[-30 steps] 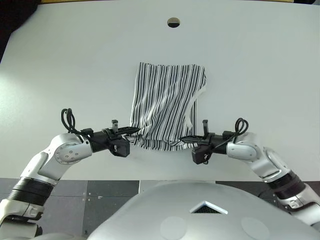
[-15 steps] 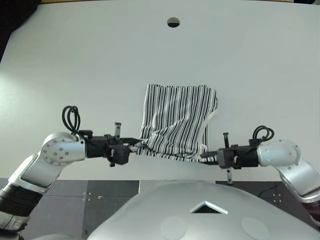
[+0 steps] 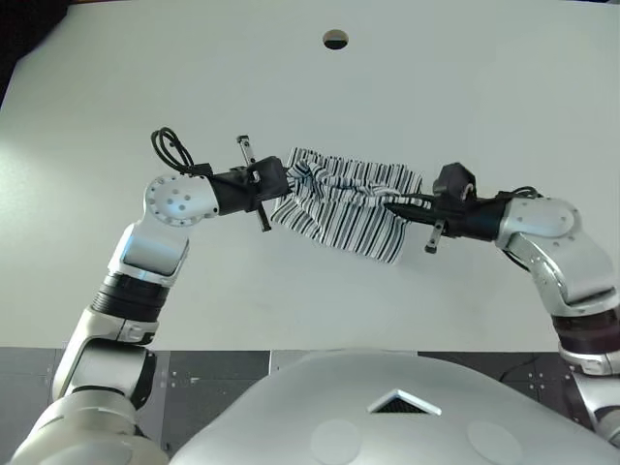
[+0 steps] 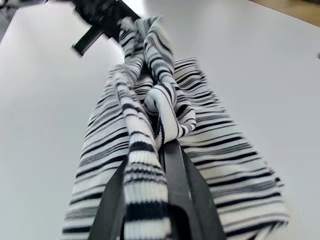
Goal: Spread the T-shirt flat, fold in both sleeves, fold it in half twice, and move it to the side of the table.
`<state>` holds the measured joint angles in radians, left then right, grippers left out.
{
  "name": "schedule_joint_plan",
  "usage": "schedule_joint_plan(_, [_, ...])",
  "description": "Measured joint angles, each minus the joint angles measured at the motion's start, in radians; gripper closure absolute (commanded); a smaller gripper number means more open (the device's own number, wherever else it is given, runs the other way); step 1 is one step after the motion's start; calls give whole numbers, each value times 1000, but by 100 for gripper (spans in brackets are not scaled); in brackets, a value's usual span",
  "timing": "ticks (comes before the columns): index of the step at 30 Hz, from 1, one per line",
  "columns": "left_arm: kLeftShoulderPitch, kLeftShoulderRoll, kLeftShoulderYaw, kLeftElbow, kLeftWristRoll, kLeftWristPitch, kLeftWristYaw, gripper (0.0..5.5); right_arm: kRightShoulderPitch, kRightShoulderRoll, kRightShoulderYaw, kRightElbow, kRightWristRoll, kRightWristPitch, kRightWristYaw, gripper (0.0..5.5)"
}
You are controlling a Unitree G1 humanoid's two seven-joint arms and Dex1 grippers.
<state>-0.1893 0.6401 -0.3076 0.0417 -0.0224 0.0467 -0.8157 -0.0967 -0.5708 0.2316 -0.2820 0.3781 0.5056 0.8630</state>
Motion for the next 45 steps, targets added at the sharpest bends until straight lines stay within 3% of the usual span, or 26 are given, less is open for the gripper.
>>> schedule_joint_plan(3, [-52,-40,3,63,6,37,9,532,-53,27,-18,72,24,46,-4,540])
schedule_joint_plan(4, [-74,-59,5,96,6,52,13,495,-73,44,-25,121,29,56,-8,515])
schedule_joint_plan(10, [-131,-119,19,213,8,83,37,413,-145,99,-27,305,10,56,-25,407])
schedule_joint_plan(17, [-208,-223,86,370,0,147,145,413,-237,176,-82,514,-42,27,-129,407])
schedule_joint_plan(22, [-300,-282,225,507,-72,192,245,413,-266,211,-168,624,-38,36,-191,407])
schedule_joint_plan(29, [-319,-322,329,597,-152,224,254,413,-280,219,-206,677,-45,44,-203,407])
schedule_joint_plan(33, [-316,-333,346,603,-119,115,337,378,-242,220,-178,617,-146,-142,-259,477])
schedule_joint_plan(36, [-228,-323,361,520,-68,-52,433,423,-219,237,-143,476,-263,-346,-351,534])
schedule_joint_plan(40, [-35,-316,382,396,27,-199,582,489,-170,312,-13,351,-437,-523,-476,540])
schedule_joint_plan(43, [64,-317,404,358,81,-314,697,539,-164,414,69,397,-496,-561,-543,540])
schedule_joint_plan(45, [104,-331,429,368,84,-383,739,539,-173,509,114,482,-494,-568,-558,540])
